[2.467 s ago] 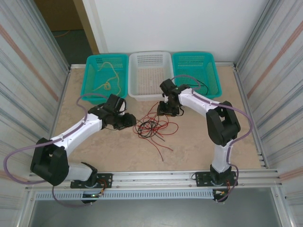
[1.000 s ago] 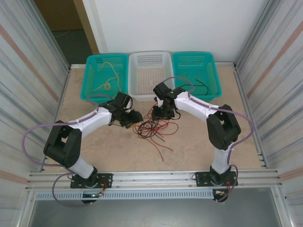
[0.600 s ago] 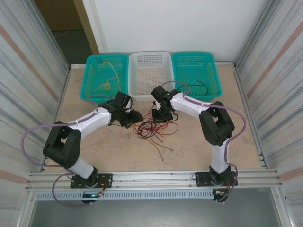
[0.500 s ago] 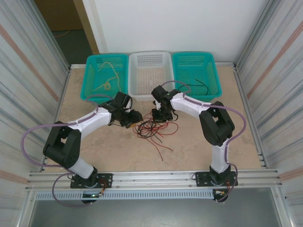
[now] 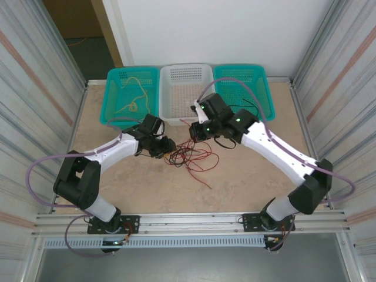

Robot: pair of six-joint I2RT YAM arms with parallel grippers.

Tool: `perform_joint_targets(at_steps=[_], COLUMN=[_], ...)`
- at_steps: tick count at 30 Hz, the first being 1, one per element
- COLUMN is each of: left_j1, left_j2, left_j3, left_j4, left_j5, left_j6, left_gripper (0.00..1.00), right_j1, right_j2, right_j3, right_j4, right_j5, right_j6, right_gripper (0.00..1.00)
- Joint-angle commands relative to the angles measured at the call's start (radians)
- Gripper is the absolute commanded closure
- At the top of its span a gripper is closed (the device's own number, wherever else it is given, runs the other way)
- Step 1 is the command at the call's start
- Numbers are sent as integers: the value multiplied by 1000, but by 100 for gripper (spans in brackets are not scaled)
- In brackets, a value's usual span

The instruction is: Untangle the cables

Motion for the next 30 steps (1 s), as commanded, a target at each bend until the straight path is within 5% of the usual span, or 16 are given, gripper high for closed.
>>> perform_joint_targets(at_steps=[1, 10, 17, 20, 30], left_j1=[-5, -5, 14, 58, 23], left_j2=[-23, -118, -267, -328, -482], left_j3=[-2, -28, 36, 70, 104], left_j4=[5, -5, -152, -189, 218], left_j5=[15, 20, -86, -90, 62], left_j6=[5, 19, 75, 92, 124], left_gripper=[69, 69, 43, 40, 22], right_j1=[-3, -4, -22, -38, -122], right_j2=[-53, -126, -153, -161, -175], right_j3=[70, 267, 288, 274, 241], right_j4=[-22, -21, -20, -10, 37], right_j5=[69, 142, 190, 176, 67], right_j6=[-44, -105, -96, -77, 16], right_gripper=[100, 100, 100, 100, 100])
